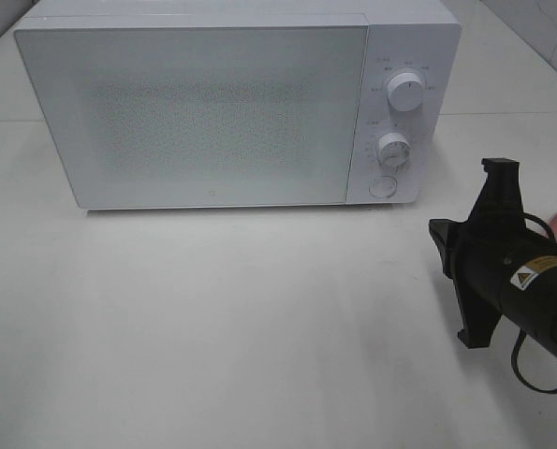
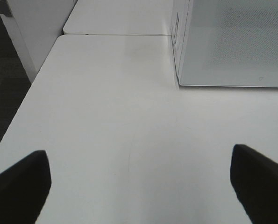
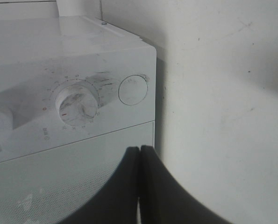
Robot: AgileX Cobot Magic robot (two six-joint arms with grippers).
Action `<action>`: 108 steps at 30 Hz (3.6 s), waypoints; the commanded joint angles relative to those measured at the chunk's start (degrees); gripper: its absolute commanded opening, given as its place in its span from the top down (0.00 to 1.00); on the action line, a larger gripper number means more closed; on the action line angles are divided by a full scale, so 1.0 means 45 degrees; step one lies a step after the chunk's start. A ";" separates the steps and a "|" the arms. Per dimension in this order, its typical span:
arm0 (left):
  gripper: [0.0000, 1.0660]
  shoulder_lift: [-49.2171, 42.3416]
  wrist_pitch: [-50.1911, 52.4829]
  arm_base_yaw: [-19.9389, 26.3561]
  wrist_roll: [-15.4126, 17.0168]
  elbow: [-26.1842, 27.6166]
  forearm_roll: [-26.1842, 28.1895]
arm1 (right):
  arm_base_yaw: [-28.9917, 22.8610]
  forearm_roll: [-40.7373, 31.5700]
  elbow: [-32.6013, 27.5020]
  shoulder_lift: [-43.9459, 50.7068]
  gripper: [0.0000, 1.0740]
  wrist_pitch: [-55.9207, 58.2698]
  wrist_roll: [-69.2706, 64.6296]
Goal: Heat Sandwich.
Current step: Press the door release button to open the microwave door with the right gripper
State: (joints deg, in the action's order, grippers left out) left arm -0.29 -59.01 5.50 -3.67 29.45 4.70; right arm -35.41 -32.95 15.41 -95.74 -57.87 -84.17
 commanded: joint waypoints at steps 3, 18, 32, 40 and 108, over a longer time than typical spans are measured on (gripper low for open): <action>0.08 -0.0331 0.0127 0.0000 -0.0025 0.0000 0.0102 | 0.0993 0.1299 0.0815 0.0025 1.00 0.0968 0.0433; 0.08 -0.0331 0.0127 0.0000 -0.0025 0.0000 0.0102 | 0.1668 0.2636 0.2814 -0.2190 1.00 0.1235 -0.0242; 0.08 -0.0331 0.0127 0.0000 -0.0025 0.0000 0.0102 | 0.2292 0.3094 0.4647 -0.3832 1.00 0.1833 -0.0407; 0.08 -0.0331 0.0140 0.0000 -0.0025 0.0000 0.0102 | 0.2852 0.3425 0.5602 -0.4342 1.00 0.2292 -0.0242; 0.08 -0.0331 0.0140 0.0000 -0.0025 0.0000 0.0089 | 0.3298 0.4240 0.8021 -0.5730 1.00 0.0458 -0.0522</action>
State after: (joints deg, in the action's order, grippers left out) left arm -0.29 -59.01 5.50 -3.67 29.45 4.70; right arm -21.77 -16.96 47.27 -122.38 -48.64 -86.80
